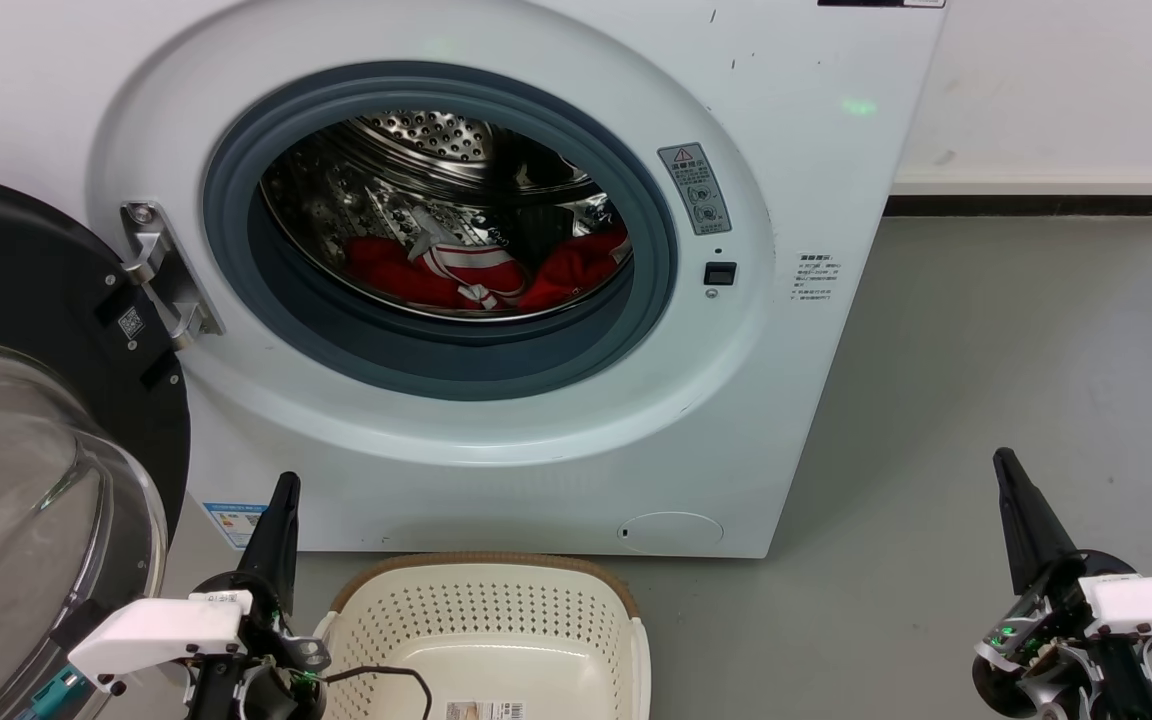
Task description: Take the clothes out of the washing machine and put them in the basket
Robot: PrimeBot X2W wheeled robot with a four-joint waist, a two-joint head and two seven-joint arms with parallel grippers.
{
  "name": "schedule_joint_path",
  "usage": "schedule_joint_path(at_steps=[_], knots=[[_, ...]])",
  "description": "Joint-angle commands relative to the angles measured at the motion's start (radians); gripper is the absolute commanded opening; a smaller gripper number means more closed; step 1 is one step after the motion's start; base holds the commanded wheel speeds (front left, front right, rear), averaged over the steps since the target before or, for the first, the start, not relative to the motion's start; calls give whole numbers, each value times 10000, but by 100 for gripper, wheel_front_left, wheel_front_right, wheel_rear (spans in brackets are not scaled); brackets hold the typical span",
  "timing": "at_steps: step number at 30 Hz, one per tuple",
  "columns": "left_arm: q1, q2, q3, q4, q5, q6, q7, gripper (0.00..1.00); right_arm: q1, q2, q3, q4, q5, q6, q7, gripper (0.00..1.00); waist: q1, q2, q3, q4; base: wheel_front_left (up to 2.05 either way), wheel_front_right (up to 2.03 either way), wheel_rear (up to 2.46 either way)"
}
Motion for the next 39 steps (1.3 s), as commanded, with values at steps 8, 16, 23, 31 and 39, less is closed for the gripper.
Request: schedule_joint_path(at_steps=[8,16,23,31,39], knots=[[-75,-25,28,-23,23,-15,-4,0,-159,50,8,15,-15,1,-3,0,0,0,0,0,0,0,0],[-76,-25,28,-23,23,-15,-4,0,-159,50,8,15,-15,1,-3,0,0,0,0,0,0,0,0],[-76,-25,28,-23,23,-15,-4,0,-159,50,10,15,-15,1,-1,0,0,0,0,0,0,0,0],[296,-28,-93,181,81,2,-167,100,317,1,-8,239,-92,0,-154,100,0,0,3,0,0,0,0],[360,-24,-135,-199,1325,113,-568,100,490,2,-148,-114,-1378,0,-555,100,0,0,19,-2,0,0,0]])
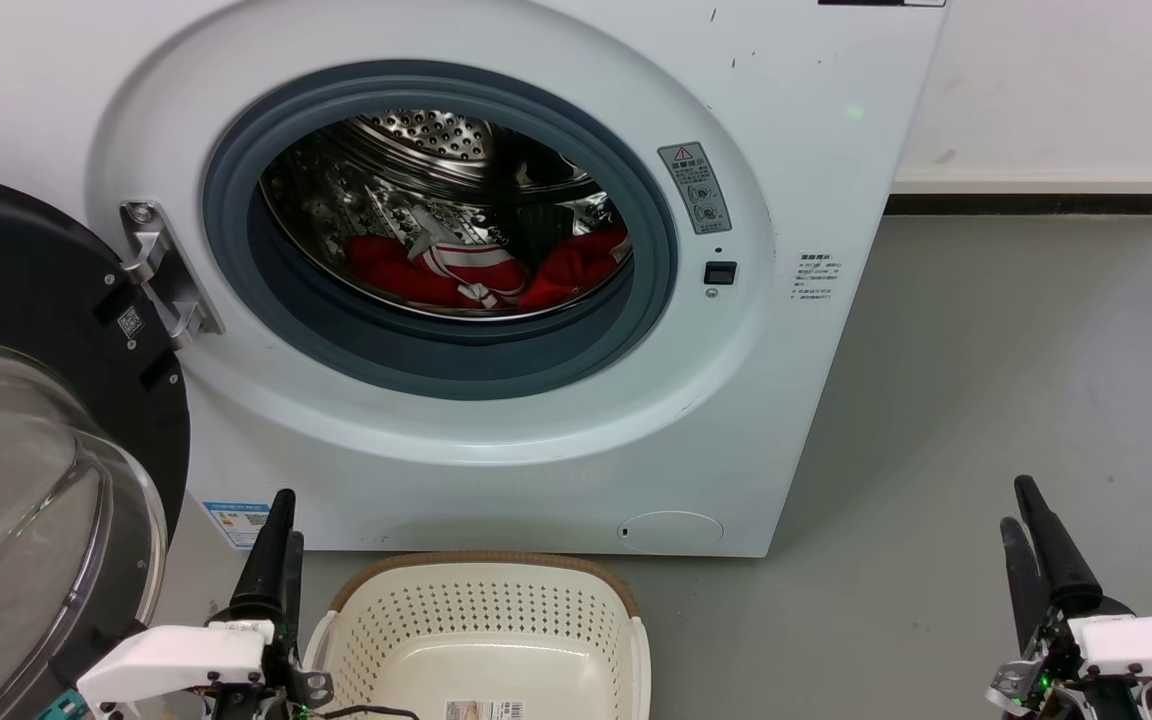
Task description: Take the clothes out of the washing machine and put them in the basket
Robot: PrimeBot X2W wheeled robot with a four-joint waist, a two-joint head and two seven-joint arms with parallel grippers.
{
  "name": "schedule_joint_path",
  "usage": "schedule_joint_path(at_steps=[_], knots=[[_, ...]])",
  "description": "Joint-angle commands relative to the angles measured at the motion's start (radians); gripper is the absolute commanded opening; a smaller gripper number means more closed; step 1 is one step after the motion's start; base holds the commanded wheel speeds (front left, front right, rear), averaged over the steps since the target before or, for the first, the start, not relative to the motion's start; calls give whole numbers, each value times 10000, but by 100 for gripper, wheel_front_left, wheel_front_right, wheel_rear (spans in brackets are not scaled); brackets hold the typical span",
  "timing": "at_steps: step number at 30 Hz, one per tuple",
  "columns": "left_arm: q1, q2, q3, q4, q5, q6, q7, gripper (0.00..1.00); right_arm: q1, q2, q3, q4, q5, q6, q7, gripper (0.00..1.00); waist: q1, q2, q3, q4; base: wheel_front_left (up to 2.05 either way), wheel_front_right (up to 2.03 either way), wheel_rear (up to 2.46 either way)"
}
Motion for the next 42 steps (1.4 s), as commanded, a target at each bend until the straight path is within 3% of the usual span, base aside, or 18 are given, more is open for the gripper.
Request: schedule_joint_path(at_steps=[1,22,42], knots=[[-112,21,-35,-320,455,69,-126,100,-58,0,-52,-341,-506,0,-123,100,0,0,4,0,0,0,0],[168,29,-721,-1187,4770,976,-1008,100,515,4,257,-1749,-5601,0,-1009,100,0,0,50,-4,0,0,0],[369,68,-1357,-1553,8166,1523,-1690,100,998,8,306,-2499,-8822,0,-1689,100,0,0,58,18,0,0,0]])
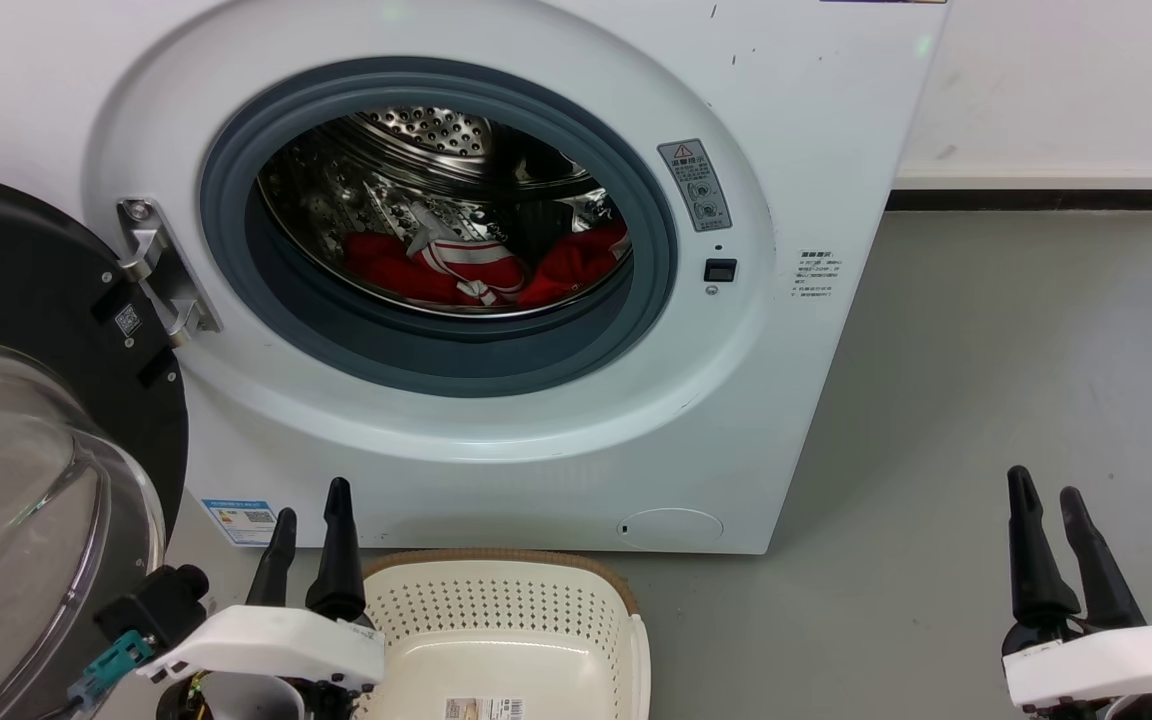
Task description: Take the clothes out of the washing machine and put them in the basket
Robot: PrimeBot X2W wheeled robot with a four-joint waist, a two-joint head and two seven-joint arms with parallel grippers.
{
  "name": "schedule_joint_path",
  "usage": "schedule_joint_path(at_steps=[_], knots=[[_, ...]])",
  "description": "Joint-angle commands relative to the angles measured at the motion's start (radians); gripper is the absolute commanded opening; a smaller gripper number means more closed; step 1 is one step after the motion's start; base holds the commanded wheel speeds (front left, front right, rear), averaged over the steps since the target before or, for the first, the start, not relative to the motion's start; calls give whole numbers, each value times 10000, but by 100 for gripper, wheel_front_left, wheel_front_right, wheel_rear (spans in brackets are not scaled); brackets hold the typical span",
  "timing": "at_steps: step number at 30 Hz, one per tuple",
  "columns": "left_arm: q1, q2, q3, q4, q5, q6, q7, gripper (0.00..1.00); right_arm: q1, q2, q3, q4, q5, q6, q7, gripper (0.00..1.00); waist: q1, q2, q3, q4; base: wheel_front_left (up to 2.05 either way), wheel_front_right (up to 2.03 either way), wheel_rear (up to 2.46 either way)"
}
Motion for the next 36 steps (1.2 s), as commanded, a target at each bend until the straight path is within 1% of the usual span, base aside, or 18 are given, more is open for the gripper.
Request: schedule_joint_path(at_steps=[1,12,13,22,30,36], knots=[[27,68,-94,-193,484,90,-132,100,44,6,26,-259,-479,0,-142,100,-2,0,6,-10,0,0,0],[122,295,-468,-338,1897,521,-457,100,265,9,52,-545,-2132,0,-458,100,-2,0,19,-34,0,0,0],[122,295,-468,-338,1897,521,-457,100,265,9,52,-545,-2132,0,-458,100,-2,0,19,-34,0,0,0],[247,401,-701,-477,2801,831,-687,100,471,11,66,-787,-3315,0,-698,100,-2,0,32,-29,0,0,0],[330,403,-784,-646,3497,926,-889,100,620,13,69,-957,-4212,0,-884,100,-2,0,43,-28,0,0,0],[420,349,-781,-745,3979,919,-1018,100,742,14,81,-1130,-4798,0,-1038,100,-2,0,50,-19,0,0,0]])
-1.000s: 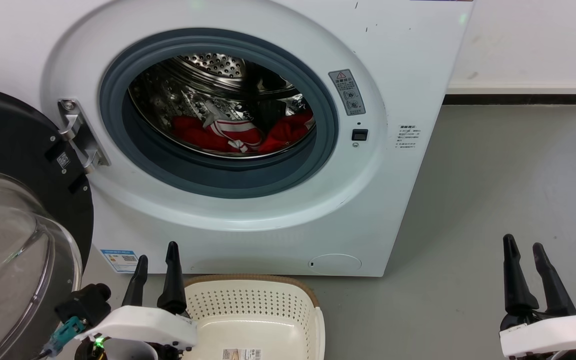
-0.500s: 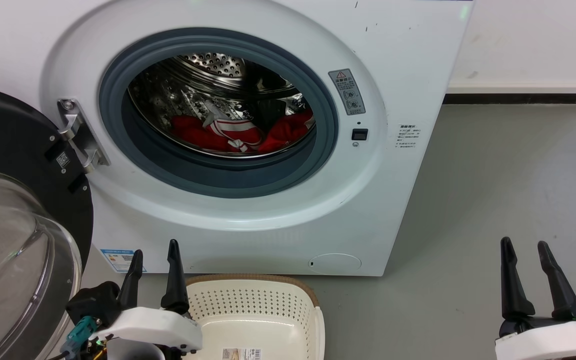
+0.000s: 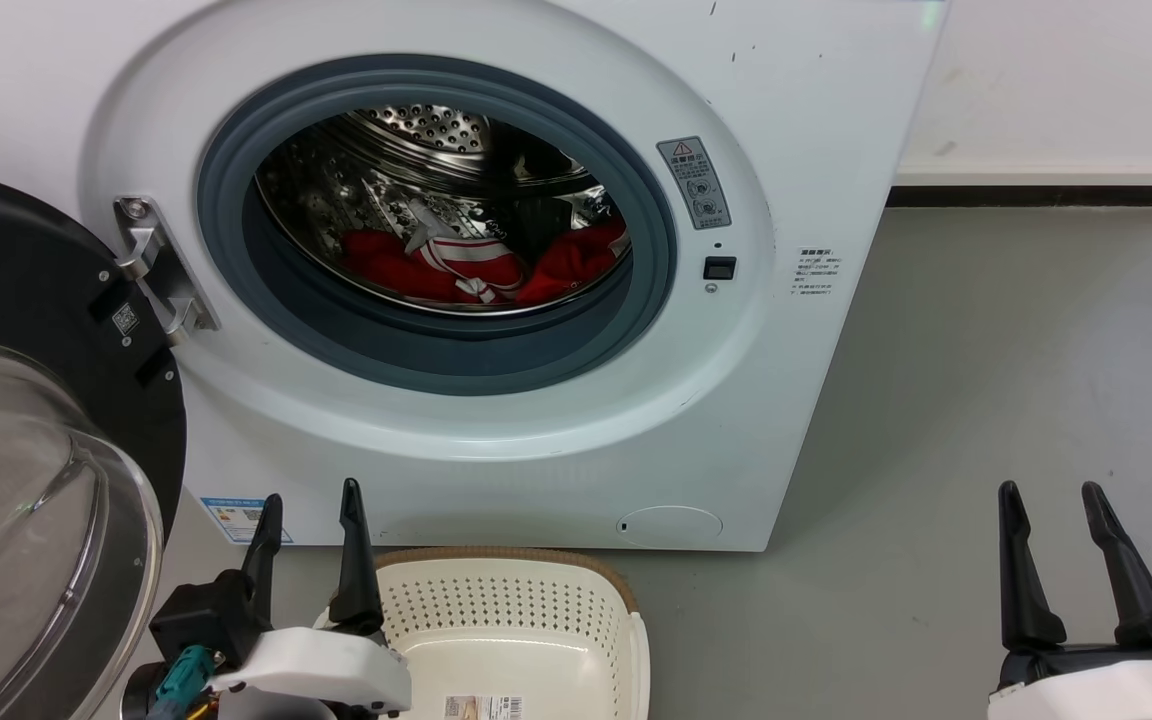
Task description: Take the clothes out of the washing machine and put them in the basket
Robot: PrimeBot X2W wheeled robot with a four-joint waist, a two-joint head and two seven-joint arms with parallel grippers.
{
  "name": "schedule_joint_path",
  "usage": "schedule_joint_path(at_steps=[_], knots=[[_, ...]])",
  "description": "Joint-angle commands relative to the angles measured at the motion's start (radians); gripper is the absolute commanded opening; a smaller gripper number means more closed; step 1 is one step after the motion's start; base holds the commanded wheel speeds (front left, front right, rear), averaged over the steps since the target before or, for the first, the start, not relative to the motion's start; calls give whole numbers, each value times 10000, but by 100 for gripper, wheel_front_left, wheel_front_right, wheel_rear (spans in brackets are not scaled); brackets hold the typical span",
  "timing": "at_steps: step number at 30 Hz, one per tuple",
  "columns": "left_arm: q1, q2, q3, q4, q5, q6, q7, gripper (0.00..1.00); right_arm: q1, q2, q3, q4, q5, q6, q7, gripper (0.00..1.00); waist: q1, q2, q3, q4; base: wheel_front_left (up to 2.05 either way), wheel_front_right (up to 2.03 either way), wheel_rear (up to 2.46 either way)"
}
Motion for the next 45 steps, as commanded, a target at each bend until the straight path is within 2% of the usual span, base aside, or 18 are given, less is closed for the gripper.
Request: schedule_joint_path(at_steps=[1,22,34,45], knots=[[43,-12,7,-136,236,7,-95,100,106,16,13,-169,-278,-3,-106,100,0,0,-1,3,0,0,0],[333,-215,199,-131,1912,-182,-525,100,498,20,99,-551,-1775,-3,-537,100,0,0,-3,8,0,0,0],[454,-311,368,-17,2513,-334,-733,100,678,23,146,-747,-2509,-3,-753,100,0,0,-26,26,0,0,0],[519,-335,380,53,2496,-402,-776,100,719,24,65,-544,-2175,-5,-788,100,0,0,-20,24,0,0,0]])
